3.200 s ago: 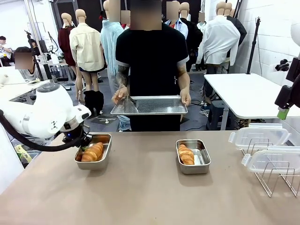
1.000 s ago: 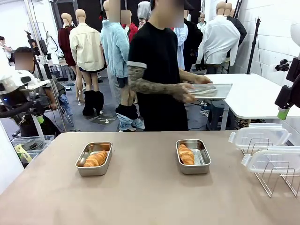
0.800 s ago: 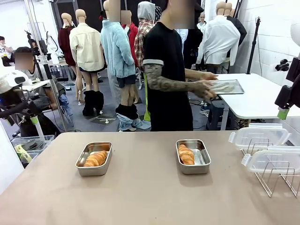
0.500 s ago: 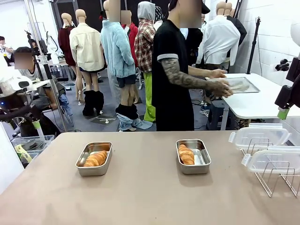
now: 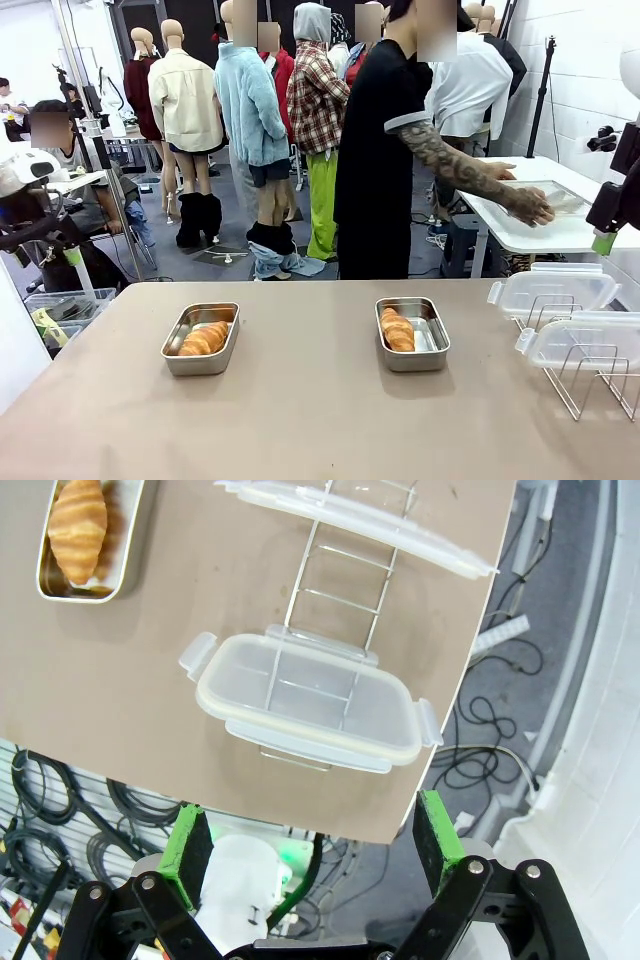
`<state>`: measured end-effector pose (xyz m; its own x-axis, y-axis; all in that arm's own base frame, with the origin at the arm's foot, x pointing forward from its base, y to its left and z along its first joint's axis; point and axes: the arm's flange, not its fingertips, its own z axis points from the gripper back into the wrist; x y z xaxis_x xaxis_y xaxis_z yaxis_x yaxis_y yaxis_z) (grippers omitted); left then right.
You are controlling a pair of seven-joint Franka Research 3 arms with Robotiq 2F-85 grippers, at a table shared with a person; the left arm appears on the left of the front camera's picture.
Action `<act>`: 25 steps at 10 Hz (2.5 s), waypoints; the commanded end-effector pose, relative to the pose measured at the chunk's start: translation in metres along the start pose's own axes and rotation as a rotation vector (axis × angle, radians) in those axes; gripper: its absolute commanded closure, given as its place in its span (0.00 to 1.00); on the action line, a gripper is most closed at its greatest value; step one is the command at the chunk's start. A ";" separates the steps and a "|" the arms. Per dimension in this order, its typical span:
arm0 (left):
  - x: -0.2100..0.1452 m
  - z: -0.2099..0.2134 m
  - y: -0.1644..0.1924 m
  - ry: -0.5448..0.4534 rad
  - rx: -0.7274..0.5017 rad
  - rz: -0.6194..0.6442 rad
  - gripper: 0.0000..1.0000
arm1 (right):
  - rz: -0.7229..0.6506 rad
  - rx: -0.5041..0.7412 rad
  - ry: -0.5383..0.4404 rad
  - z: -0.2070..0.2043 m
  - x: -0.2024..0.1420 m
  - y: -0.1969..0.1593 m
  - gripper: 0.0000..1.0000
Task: Place the bread in airtight containers.
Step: Pick up one Airtight Container lid and hand it to the human.
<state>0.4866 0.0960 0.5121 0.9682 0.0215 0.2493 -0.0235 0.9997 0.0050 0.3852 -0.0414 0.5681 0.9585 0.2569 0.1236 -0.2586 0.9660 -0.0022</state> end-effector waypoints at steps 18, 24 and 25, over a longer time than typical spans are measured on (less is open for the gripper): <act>-0.002 -0.002 -0.001 -0.016 0.006 0.019 0.00 | -0.018 -0.005 0.006 -0.002 -0.001 0.002 0.00; -0.002 -0.002 -0.001 -0.016 0.006 0.019 0.00 | -0.018 -0.005 0.006 -0.002 -0.001 0.002 0.00; -0.002 -0.002 -0.001 -0.016 0.006 0.019 0.00 | -0.018 -0.005 0.006 -0.002 -0.001 0.002 0.00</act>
<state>0.4862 0.0959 0.5105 0.9687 0.0217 0.2473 -0.0235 0.9997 0.0046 0.3852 -0.0414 0.5681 0.9585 0.2569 0.1236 -0.2586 0.9660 -0.0022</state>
